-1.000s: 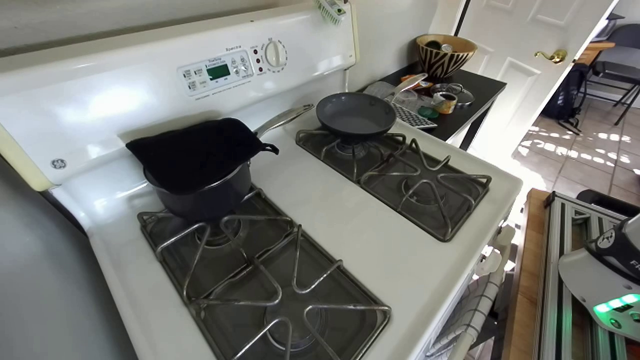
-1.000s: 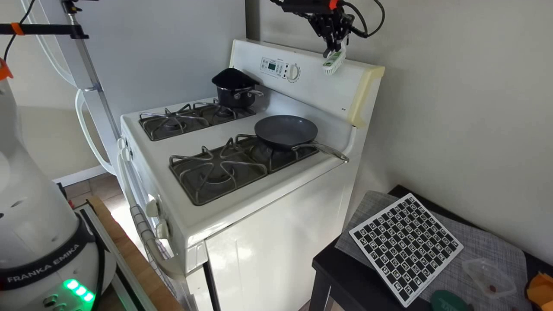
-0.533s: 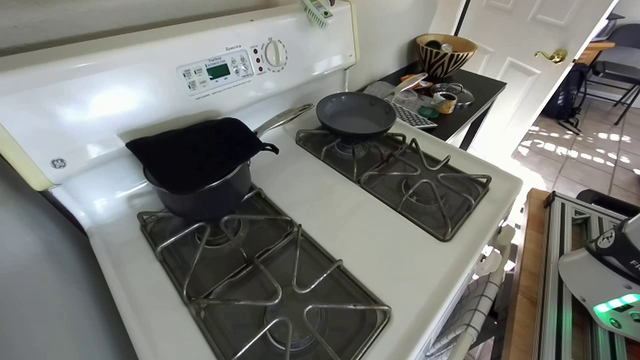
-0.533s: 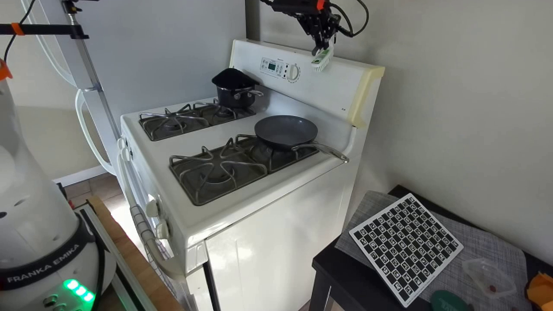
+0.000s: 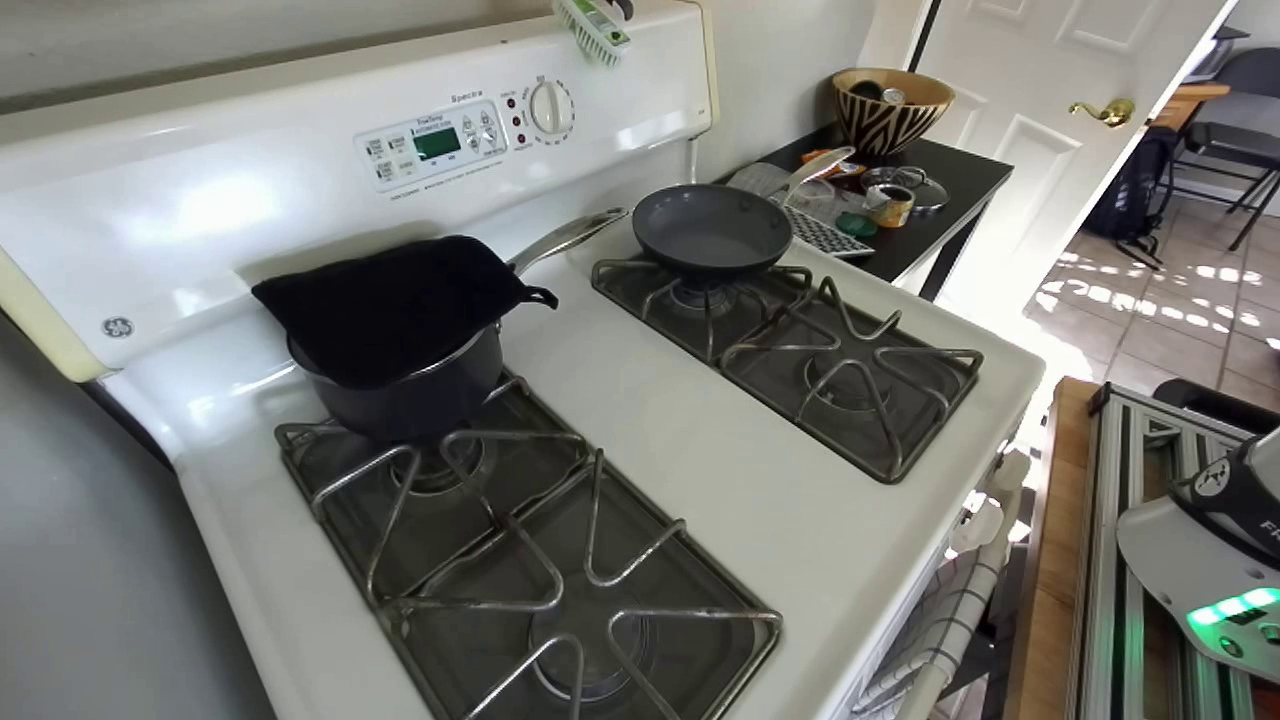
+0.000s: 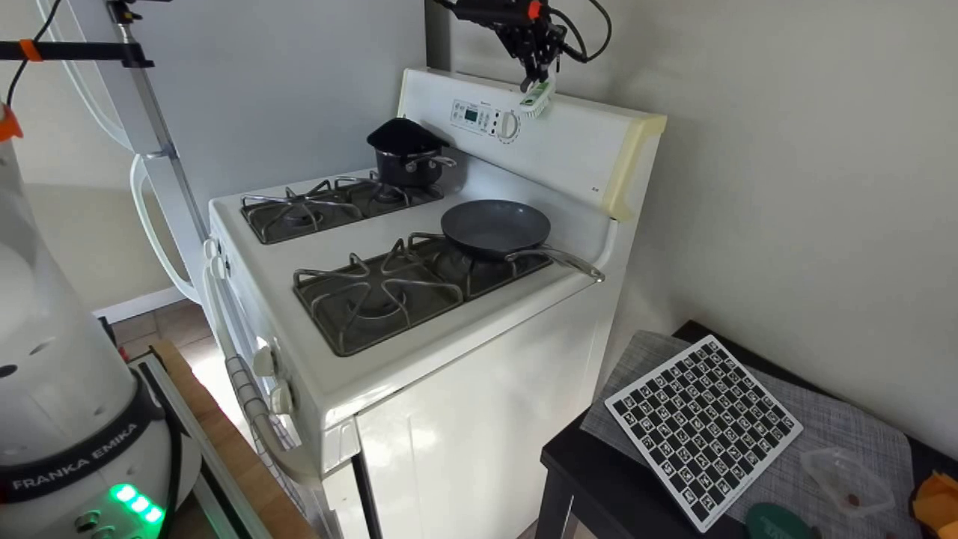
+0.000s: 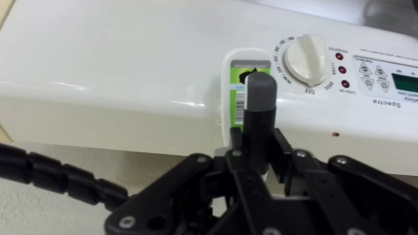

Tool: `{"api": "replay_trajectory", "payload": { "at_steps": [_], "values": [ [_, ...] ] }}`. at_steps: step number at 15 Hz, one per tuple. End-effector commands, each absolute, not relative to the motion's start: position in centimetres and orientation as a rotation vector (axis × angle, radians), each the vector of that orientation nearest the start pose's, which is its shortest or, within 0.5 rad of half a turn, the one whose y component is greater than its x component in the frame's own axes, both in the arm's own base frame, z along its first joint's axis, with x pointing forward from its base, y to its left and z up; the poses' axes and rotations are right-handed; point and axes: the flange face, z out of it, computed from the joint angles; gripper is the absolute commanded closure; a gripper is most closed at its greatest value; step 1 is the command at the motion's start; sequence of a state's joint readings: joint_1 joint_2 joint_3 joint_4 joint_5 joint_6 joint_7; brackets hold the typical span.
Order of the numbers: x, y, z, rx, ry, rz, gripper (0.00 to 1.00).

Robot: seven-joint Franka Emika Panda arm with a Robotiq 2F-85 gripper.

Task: Use the brush to clean the top of the stove

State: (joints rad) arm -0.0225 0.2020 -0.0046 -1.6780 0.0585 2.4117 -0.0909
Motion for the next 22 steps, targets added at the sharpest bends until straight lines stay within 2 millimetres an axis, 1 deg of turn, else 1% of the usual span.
{"api": "replay_trajectory", "payload": {
  "at_steps": [1,7,12,17,19,22],
  "values": [
    [68.0,0.7,52.8,-3.004,-0.06,-0.803,0.96],
    [68.6,4.5,52.5,-2.978,-0.108,-0.791,0.96],
    [68.6,7.8,53.3,-2.941,-0.173,-0.8,0.96],
    [67.7,11.7,54.3,-2.897,-0.269,-0.795,0.96],
    [67.1,12.7,54.9,-2.884,-0.296,-0.794,0.96],
    [66.3,13.0,56.0,-2.893,-0.3,-0.803,0.96]
  ]
}}
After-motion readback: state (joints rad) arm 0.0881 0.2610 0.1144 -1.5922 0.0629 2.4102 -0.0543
